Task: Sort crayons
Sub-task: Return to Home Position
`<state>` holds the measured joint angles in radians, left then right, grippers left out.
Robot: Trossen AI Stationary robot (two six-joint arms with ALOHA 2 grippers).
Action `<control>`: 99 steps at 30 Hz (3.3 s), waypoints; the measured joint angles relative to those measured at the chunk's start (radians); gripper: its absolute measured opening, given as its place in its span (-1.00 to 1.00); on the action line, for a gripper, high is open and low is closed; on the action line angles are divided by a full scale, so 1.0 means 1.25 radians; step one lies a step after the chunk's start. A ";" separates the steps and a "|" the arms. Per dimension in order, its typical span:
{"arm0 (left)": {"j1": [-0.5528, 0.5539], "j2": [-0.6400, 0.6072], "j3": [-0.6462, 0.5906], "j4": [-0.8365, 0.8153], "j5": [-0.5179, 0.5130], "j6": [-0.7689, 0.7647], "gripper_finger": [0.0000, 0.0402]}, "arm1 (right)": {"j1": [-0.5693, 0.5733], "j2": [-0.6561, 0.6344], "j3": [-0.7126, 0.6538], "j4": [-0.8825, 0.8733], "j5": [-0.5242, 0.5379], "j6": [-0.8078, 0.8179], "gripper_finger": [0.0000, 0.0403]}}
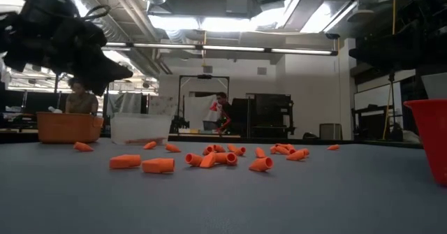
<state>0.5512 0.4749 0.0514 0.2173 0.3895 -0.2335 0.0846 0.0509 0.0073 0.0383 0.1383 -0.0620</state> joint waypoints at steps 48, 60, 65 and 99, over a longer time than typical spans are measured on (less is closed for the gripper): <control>-0.176 -0.175 -0.035 0.044 -0.296 0.148 -1.00 | 0.000 0.000 0.000 0.004 0.000 0.001 -0.23; -0.288 -0.338 -0.035 0.044 -0.298 0.148 -1.00 | 0.000 0.000 0.000 0.004 0.000 0.001 -0.23; -0.298 -0.378 -0.035 0.053 -0.298 0.148 -1.00 | 0.000 0.000 0.000 0.004 0.000 0.001 -0.23; -0.297 -0.378 -0.035 -0.106 -0.298 0.174 -1.00 | 0.000 0.000 0.000 0.004 0.000 0.001 -0.23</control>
<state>0.1799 0.0025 0.0074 0.0844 0.0166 -0.0155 0.0849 0.0505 0.0071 0.0437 0.1379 -0.0612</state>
